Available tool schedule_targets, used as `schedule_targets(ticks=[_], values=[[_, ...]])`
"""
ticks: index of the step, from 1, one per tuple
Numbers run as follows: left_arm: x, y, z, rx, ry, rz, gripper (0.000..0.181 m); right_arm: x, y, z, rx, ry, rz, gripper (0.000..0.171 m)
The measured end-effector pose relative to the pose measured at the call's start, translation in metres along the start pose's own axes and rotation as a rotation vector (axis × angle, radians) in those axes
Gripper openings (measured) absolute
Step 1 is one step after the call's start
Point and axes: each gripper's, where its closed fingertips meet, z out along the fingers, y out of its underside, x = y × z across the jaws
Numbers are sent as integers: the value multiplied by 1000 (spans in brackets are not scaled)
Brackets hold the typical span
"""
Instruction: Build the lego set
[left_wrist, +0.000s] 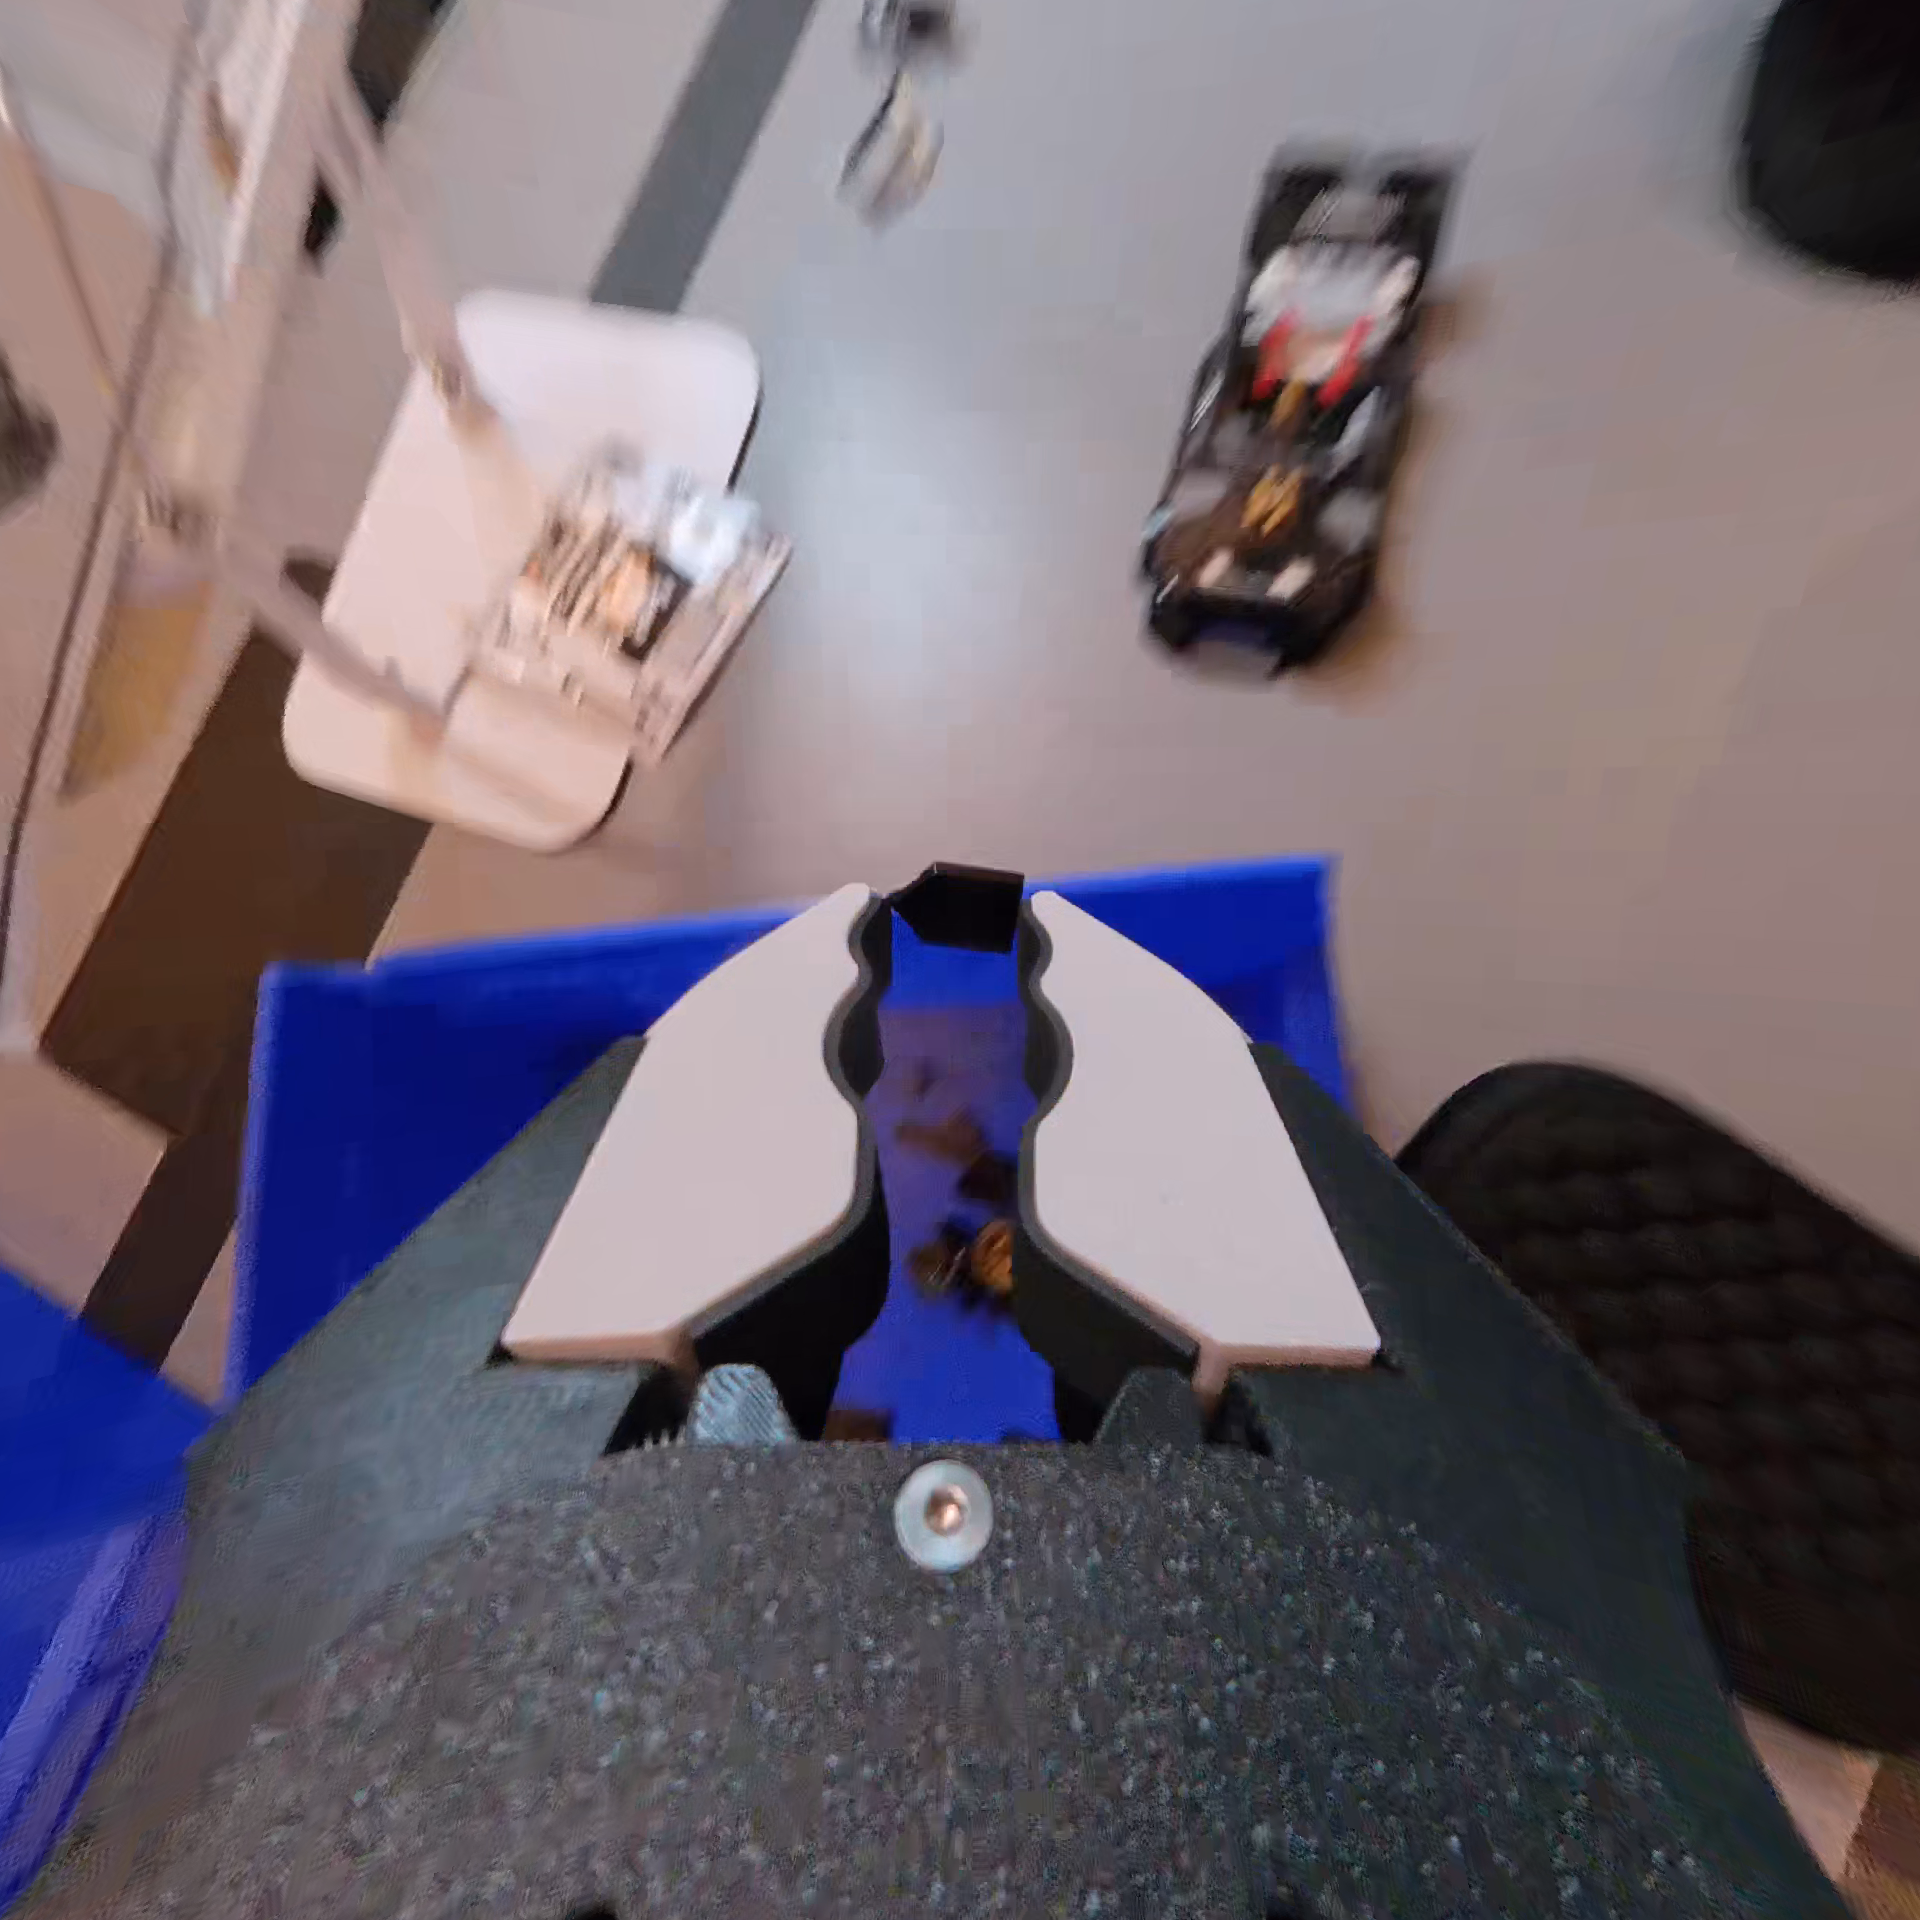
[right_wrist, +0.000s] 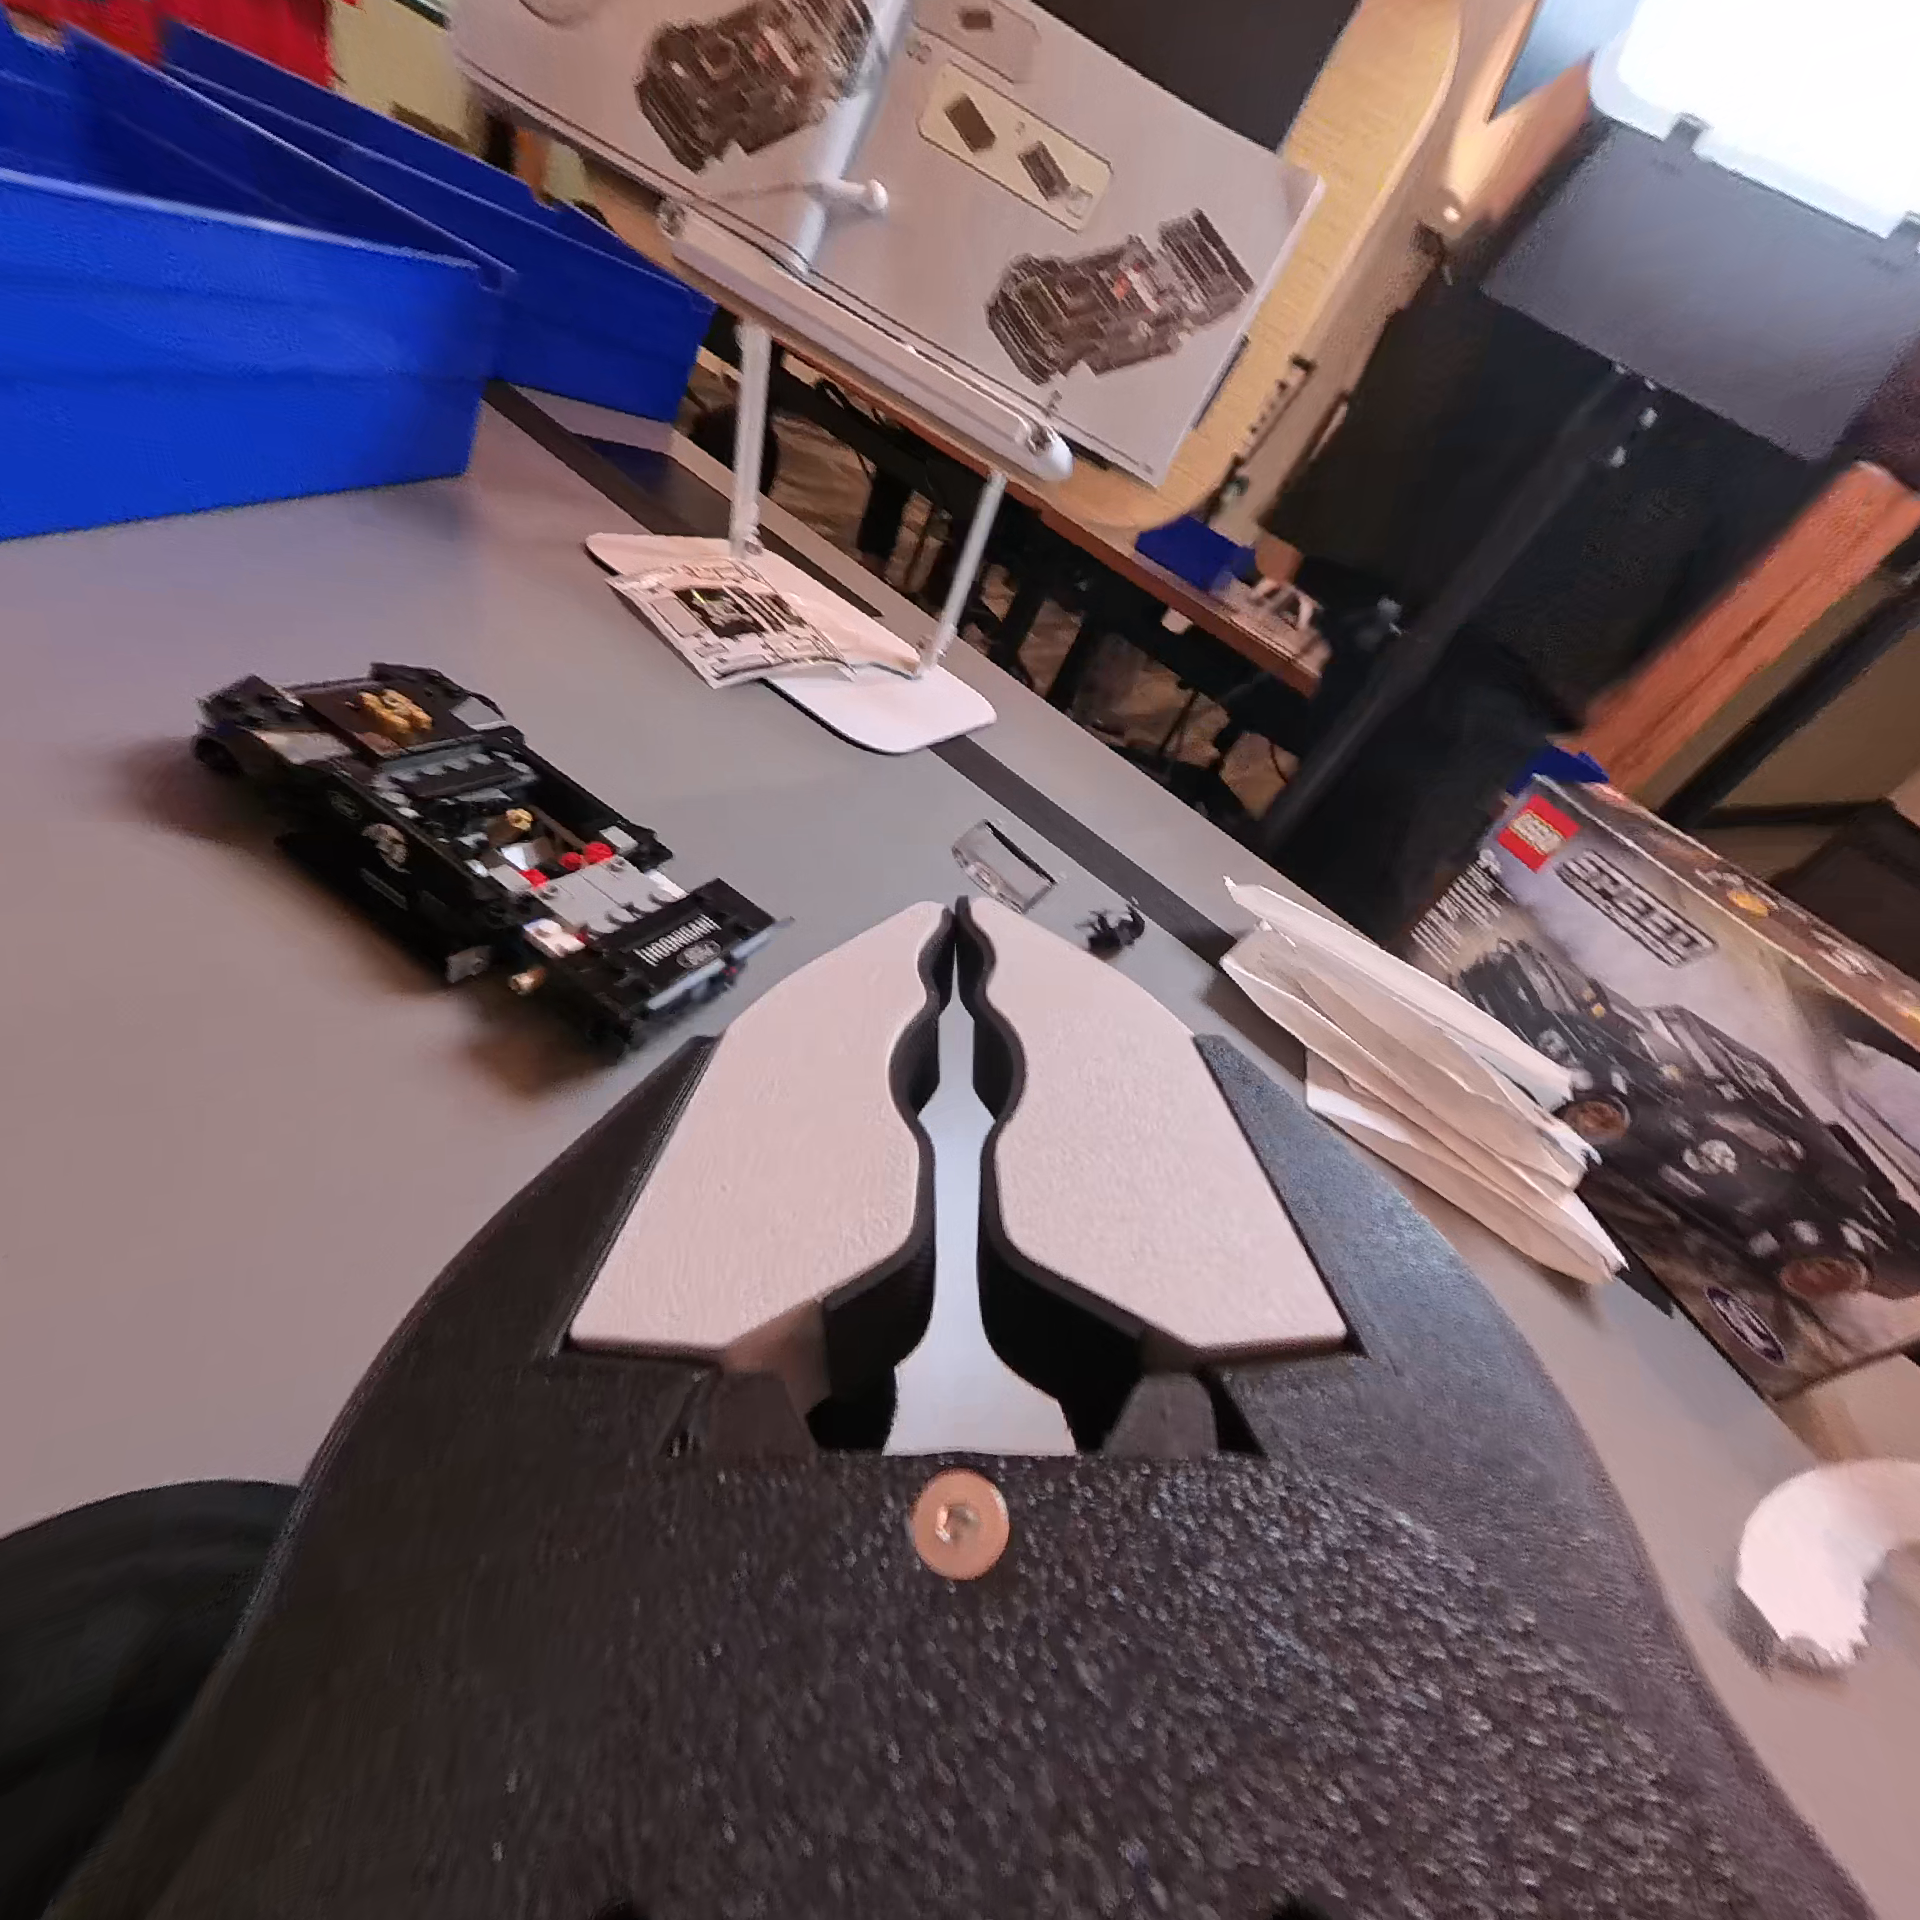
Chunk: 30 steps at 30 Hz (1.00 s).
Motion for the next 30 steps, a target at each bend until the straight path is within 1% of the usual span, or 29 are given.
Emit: schedule_targets(ticks=[2, 4, 7, 10, 12, 14, 16, 18, 20, 26, 29, 30], values=[[30, -30, -7, 136, 36, 13, 23, -11, -14, 1, 45, -56, -1, 0], [58, -56, -9, 245, 64, 26, 23, -30, -30, 2, 68, -162, 41, 0], [96, -85, -2, 355, 63, 96, 22, -72, -62, -1, 97, -382, 207, 1], [132, -107, 15, 424, 33, 178, 22, -114, -94, -9, 109, -582, 344, 13], [152, -119, 29, 465, 12, 209, 22, -127, -116, -14, 149, -650, 481, 17], [165, -128, 40, 499, -40, 242, 22, -126, -128, -13, 173, -651, 635, 18], [175, -133, 49, 519, -104, 275, 22, -124, -130, -11, 152, -654, 784, 18], [180, -135, 56, 519, -173, 304, 22, -123, -127, -11, 126, -647, 872, 17], [180, -132, 61, 498, -239, 323, 22, -125, -124, -11, 105, -627, 890, 13], [183, -126, 68, 459, -331, 389, 22, -141, -114, -7, 38, -611, 876, 11], [182, -122, 69, 437, -368, 416, 22, -149, -110, -3, 2, -626, 880, 3], [182, -119, 70, 429, -376, 421, 22, -150, -109, -2, -12, -629, 874, 3]])
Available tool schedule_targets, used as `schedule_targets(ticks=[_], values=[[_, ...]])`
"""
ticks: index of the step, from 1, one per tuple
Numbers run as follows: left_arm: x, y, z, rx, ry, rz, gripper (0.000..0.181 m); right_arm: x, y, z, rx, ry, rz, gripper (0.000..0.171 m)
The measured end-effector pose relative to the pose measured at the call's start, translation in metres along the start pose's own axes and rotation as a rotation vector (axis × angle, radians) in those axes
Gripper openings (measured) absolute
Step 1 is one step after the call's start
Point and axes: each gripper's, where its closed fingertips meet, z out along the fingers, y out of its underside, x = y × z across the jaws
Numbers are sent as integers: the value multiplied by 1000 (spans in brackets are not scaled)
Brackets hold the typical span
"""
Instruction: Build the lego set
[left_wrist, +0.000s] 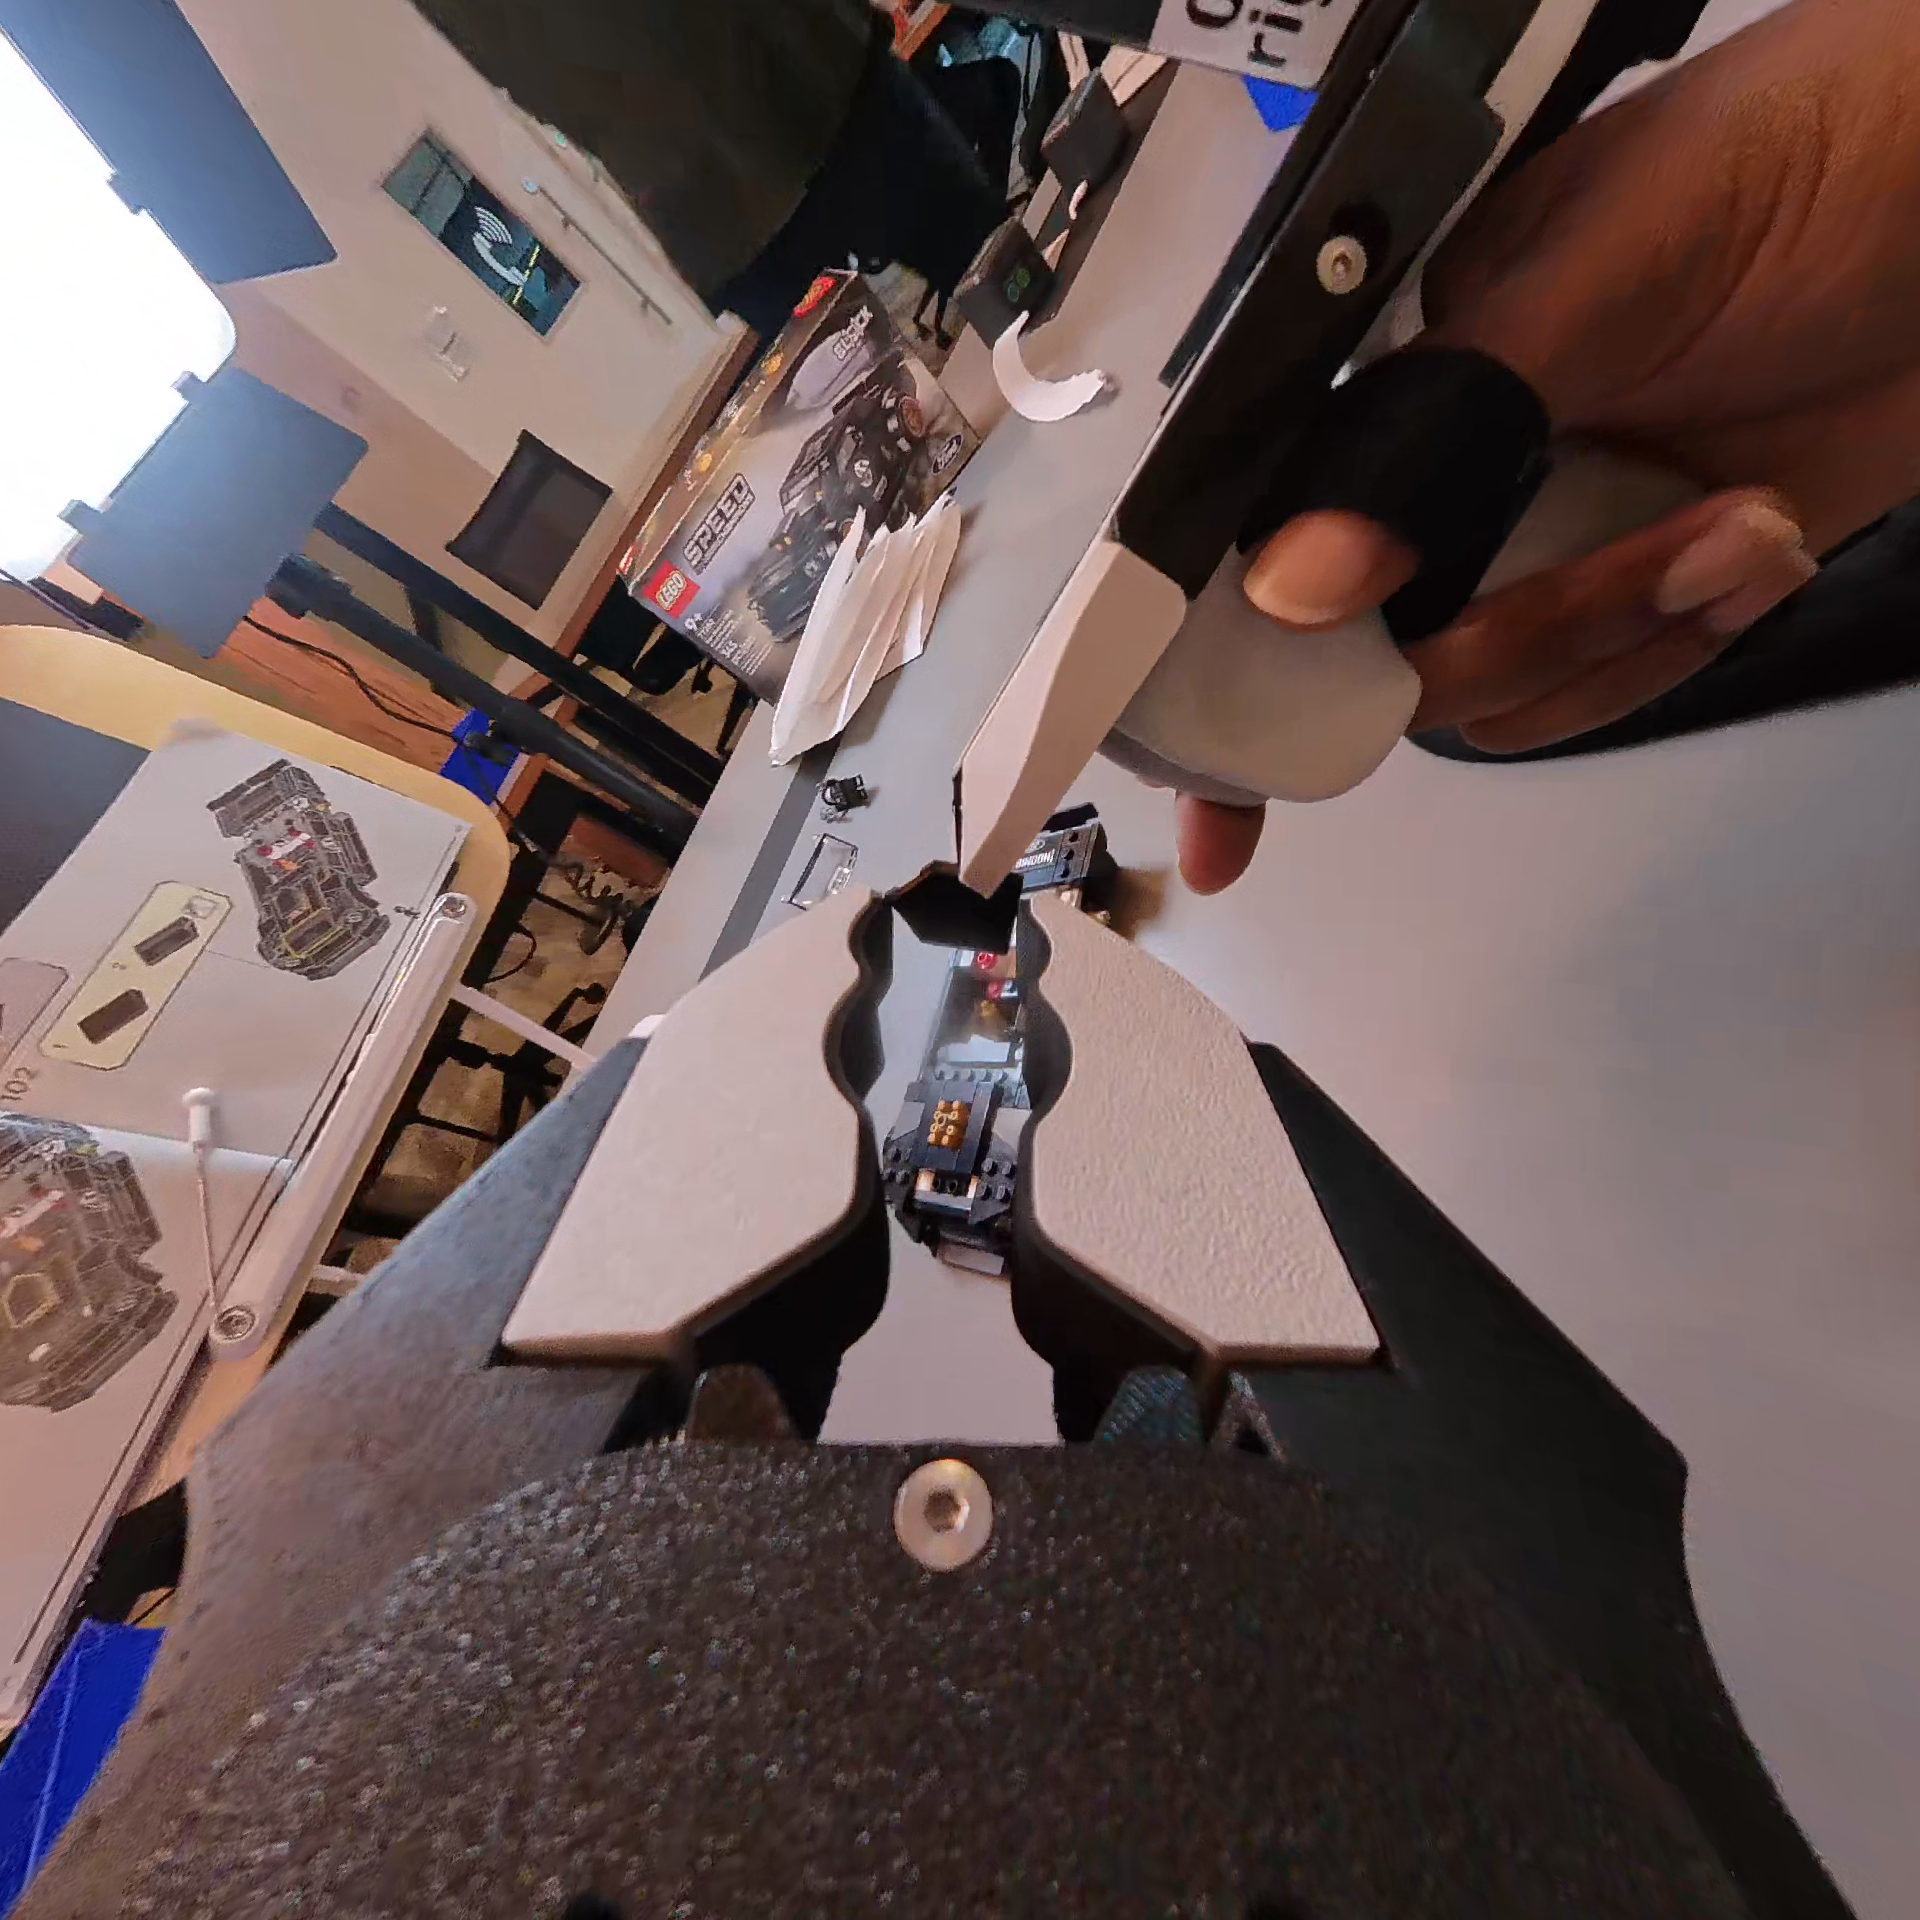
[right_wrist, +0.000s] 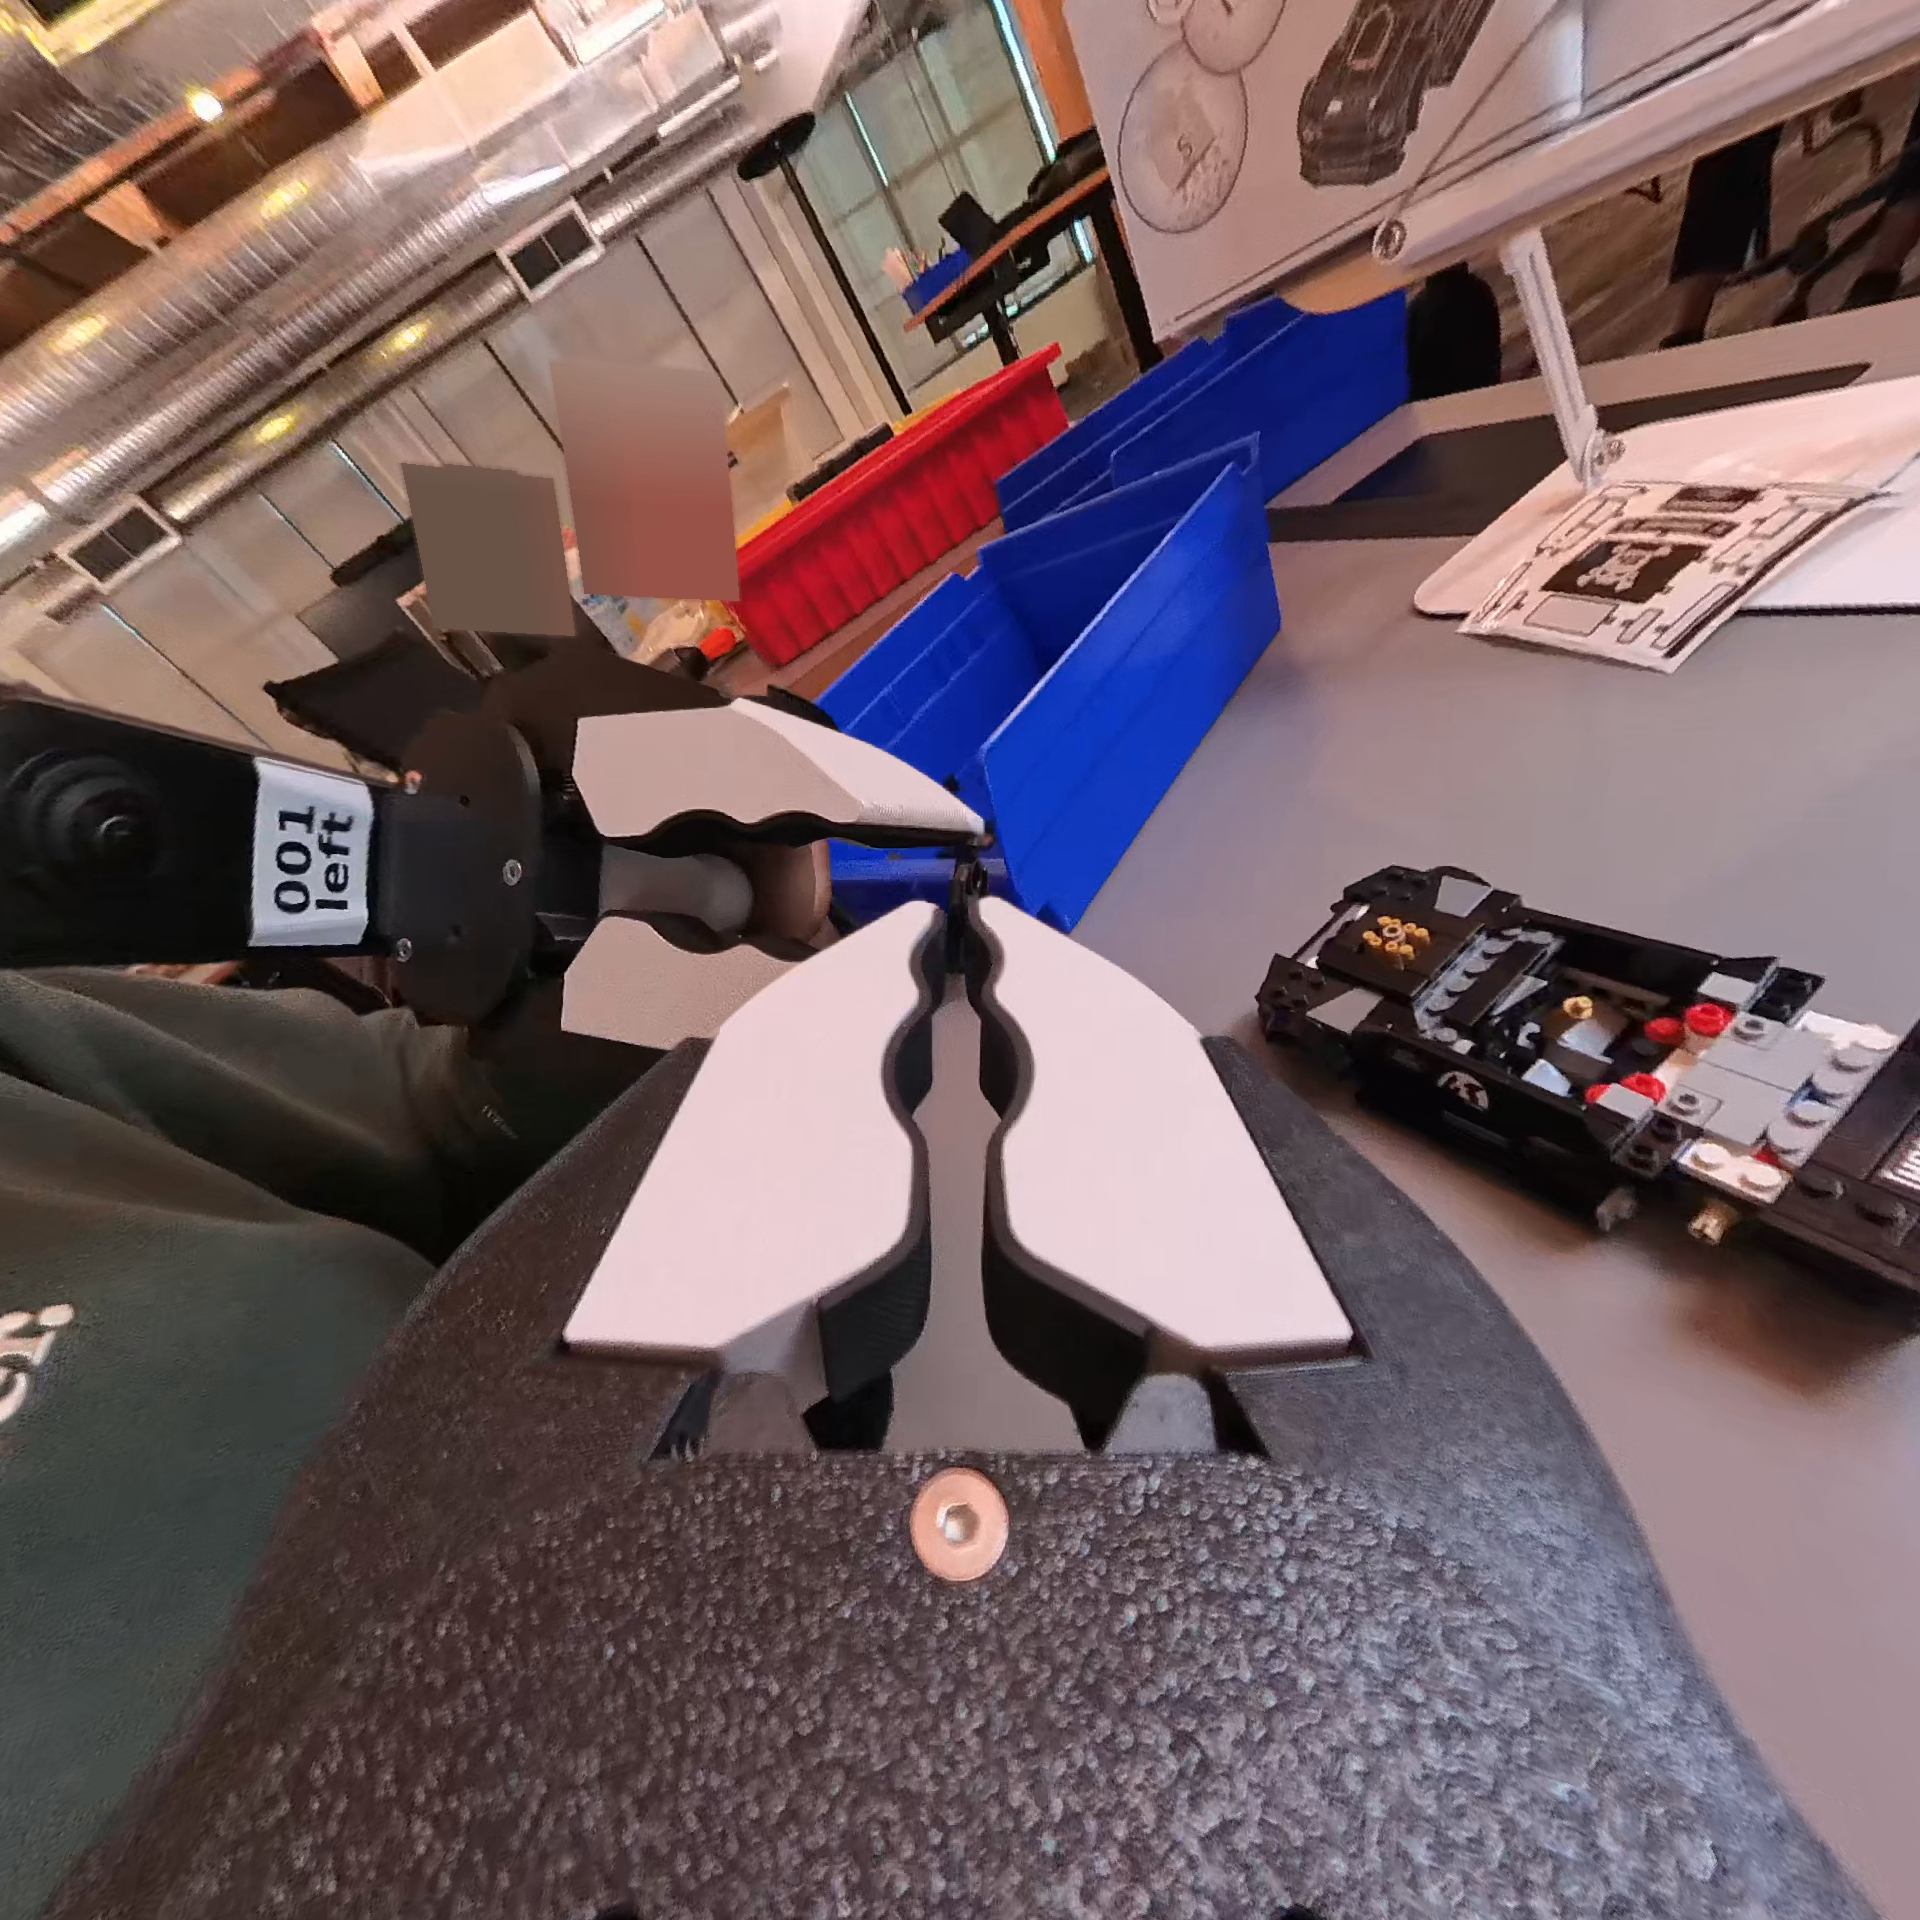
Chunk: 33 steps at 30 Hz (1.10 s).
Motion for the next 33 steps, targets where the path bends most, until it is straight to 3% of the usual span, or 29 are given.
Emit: schedule_targets(ticks=[5, 9, 14, 17, 24, 29, 33], values=[[4, 7, -2, 11, 61, -63, 28, 5, 4, 2, -117, -26, -55, 2], [13, 2, -9, 124, 321, -394, 33, 7, 18, -10, -432, -166, -120, 2], [33, -5, -17, 200, 603, -633, 28, -12, 30, -21, -714, -376, -123, 2], [38, -8, -19, 228, 635, -670, 13, -19, 37, -19, -783, -430, -118, 2], [34, 4, -17, 189, 604, -757, 3, -11, 34, -5, -677, -397, -147, 3], [16, 15, -13, 221, 614, -1023, 3, 2, 14, 7, -419, -177, -597, 23], [9, 18, -11, 259, 685, -1255, 3, 2, 11, 9, -330, -16, -926, 24]])
